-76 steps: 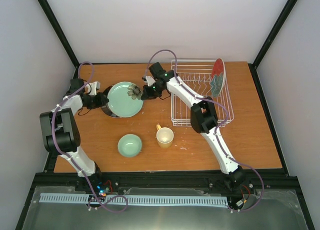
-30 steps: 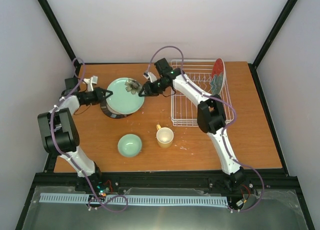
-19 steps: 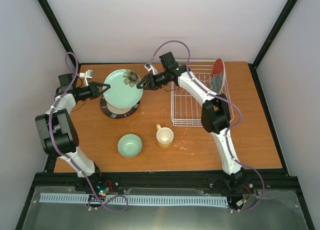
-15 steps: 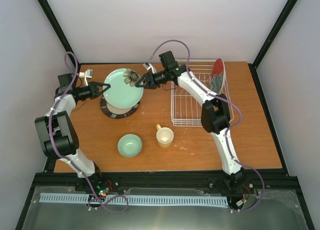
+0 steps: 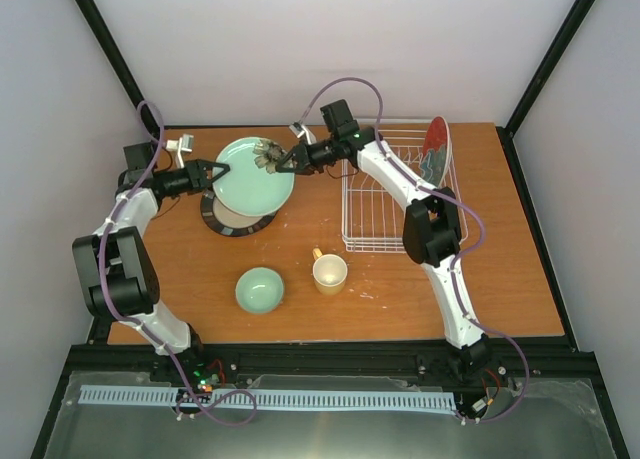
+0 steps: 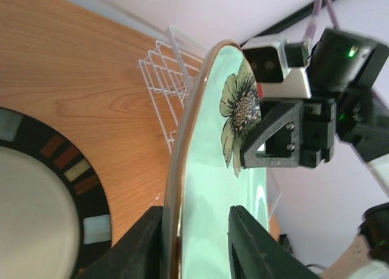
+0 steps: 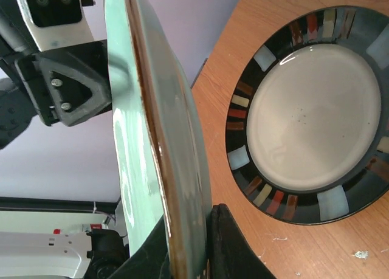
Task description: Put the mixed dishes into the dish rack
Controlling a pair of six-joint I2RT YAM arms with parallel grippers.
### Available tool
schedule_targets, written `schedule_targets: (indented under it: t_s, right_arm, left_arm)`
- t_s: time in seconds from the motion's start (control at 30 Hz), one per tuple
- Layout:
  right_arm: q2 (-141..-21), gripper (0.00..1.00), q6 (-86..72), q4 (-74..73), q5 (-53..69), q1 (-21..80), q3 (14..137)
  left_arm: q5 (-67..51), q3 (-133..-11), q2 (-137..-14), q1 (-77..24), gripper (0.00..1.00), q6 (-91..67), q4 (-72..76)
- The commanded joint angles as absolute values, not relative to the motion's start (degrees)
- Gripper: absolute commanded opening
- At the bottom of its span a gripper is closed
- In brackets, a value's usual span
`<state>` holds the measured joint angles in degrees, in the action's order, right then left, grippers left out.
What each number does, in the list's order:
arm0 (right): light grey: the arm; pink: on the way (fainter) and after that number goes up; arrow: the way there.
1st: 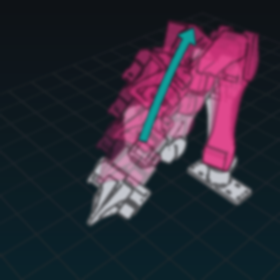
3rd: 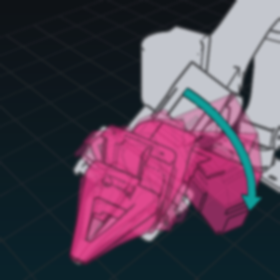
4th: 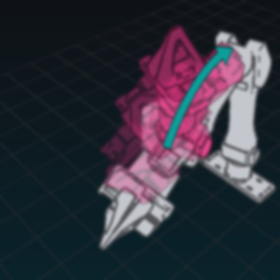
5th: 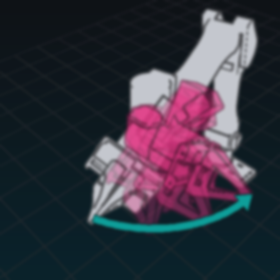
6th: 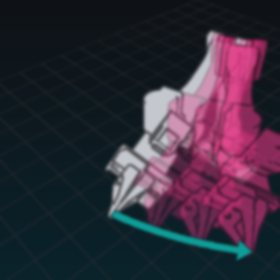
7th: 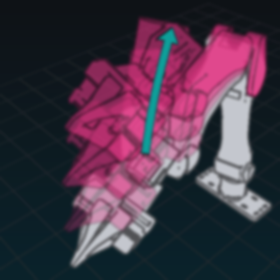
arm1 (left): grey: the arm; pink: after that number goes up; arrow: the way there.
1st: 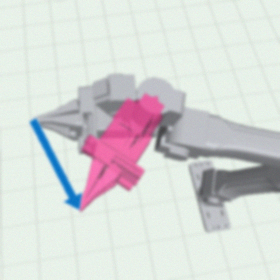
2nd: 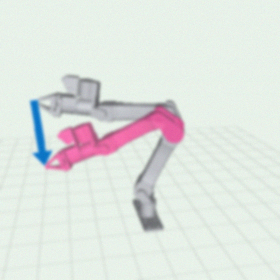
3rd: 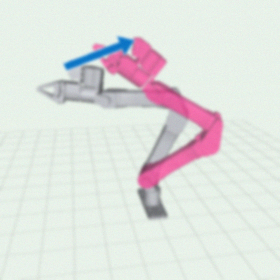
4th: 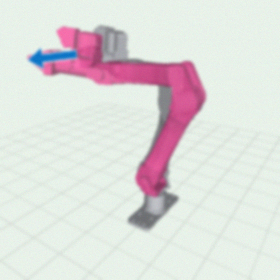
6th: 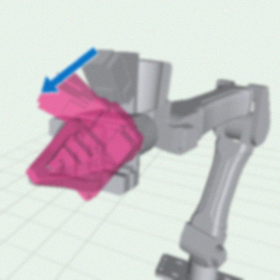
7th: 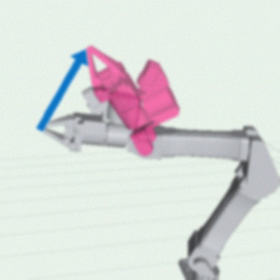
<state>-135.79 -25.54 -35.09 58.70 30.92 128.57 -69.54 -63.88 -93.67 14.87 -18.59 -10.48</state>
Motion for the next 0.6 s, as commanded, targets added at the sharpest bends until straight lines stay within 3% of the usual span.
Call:
schedule_targets:
  t_s: [0.0,0.07,0.13,0.23,0.57]
  right_arm:
    - [-130.36,0.03,-25.16,-33.29,61.69,32.28,127.43]
    - [-129.35,0.03,-25.57,-32.52,60.71,31.97,126.36]
    - [-128.76,0.03,-25.66,-32.59,59.79,31.63,125.89]
    - [-127.92,0.03,-25.36,-33.13,58.20,31.15,125.68]
    - [-122.94,0.03,-19.45,-39.91,44.42,29.49,127.35]
  left_arm:
    - [-72.11,-68.02,-92.96,13.10,0.39,-15.06,-14.48]
    - [-70.34,-69.01,-93.38,13.10,0.56,-13.00,-16.89]
    - [-67.90,-70.09,-93.88,13.10,0.66,-11.25,-19.20]
    - [-64.24,-71.93,-94.47,13.10,0.97,-9.23,-21.88]
    - [-33.88,-76.10,-88.57,13.18,1.00,-10.55,-20.82]
